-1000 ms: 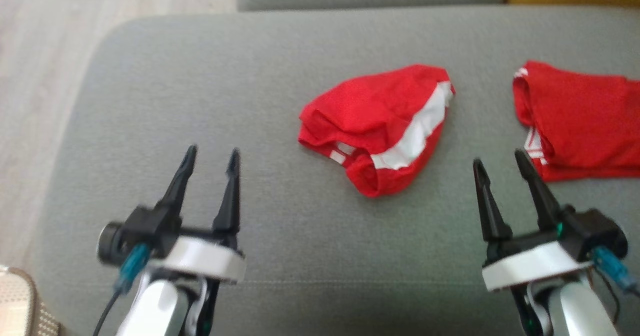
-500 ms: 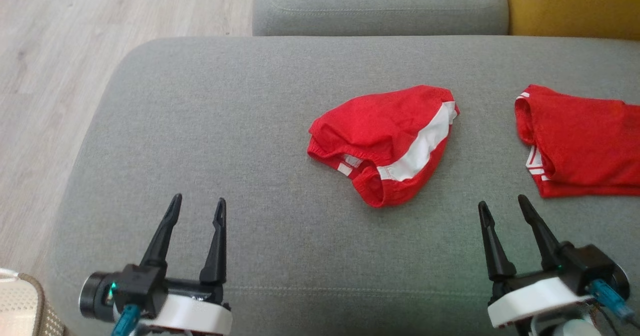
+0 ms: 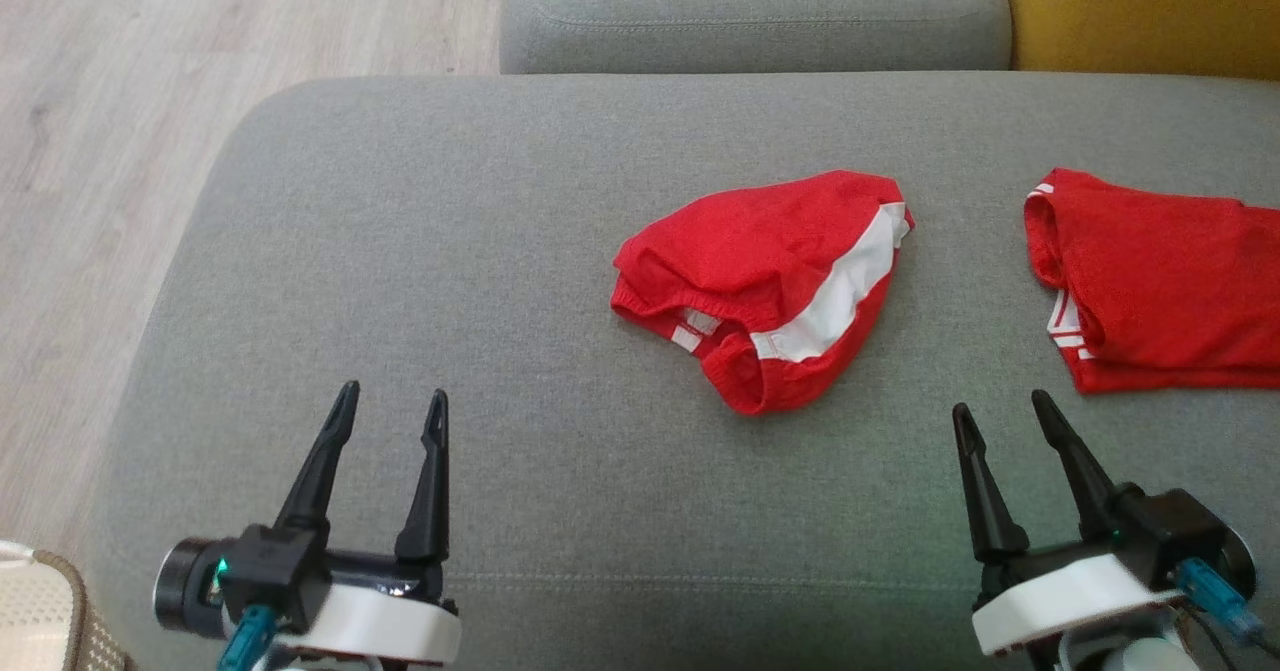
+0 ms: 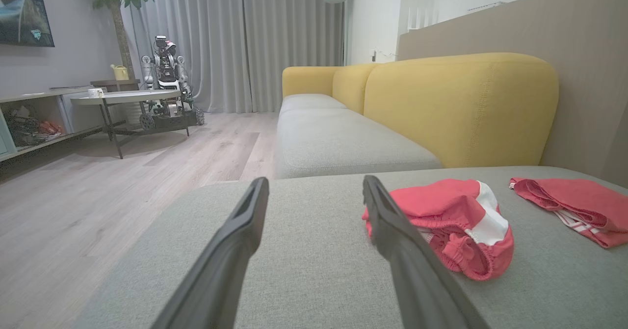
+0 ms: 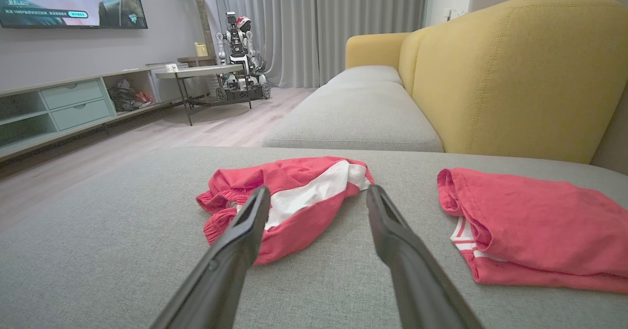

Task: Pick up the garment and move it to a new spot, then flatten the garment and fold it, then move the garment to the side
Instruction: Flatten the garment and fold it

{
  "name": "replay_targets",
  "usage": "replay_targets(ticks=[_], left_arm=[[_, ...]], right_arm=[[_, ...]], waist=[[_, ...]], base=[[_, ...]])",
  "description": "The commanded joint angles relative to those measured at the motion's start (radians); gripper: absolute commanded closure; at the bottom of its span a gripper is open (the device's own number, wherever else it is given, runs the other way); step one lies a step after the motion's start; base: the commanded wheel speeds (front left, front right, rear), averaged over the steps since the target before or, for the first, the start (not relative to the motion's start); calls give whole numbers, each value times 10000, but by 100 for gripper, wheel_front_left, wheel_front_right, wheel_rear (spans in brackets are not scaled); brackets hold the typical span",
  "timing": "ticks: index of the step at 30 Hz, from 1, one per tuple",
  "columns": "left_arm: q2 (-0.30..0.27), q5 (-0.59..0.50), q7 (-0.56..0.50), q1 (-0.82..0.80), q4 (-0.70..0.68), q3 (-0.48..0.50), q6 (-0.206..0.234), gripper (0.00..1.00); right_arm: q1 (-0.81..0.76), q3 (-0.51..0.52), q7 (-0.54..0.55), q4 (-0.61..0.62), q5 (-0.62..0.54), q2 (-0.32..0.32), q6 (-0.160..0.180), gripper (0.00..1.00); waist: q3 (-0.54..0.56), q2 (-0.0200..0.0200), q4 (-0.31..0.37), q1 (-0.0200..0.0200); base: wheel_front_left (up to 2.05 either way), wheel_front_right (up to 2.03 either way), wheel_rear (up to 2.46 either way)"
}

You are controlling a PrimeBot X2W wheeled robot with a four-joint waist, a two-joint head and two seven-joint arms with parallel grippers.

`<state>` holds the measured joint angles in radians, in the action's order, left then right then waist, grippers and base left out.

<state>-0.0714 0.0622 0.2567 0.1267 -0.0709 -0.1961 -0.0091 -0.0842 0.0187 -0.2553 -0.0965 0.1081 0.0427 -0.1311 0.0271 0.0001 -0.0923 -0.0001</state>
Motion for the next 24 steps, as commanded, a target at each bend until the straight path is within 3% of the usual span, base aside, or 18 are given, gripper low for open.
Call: replay_targets(ticks=[1,14,20,24], left_arm=[[83,-94,51,-334,-385,413,-30,0],[161,-133,51,-345,-231,473,-229,0],[173,419,51,-975,1458,-272,-1002,0],[186,1245,51,-1952,2539,-971,-1178,0]], right_arm=[[356,-221,-65,340,13,75,4,0],[409,-181,-65,358,66,75,4,0],[511,-200,-65,394,13,75,4,0],[802,-310,-65,604,-111,75,4,0]], waist=[[-3,-1,-4,1],[-72,-1,-45,1],[-278,-1,-25,1],[-603,-1,191,1]], base=[[0,0,0],[0,0,0],[0,0,0],[0,0,0]])
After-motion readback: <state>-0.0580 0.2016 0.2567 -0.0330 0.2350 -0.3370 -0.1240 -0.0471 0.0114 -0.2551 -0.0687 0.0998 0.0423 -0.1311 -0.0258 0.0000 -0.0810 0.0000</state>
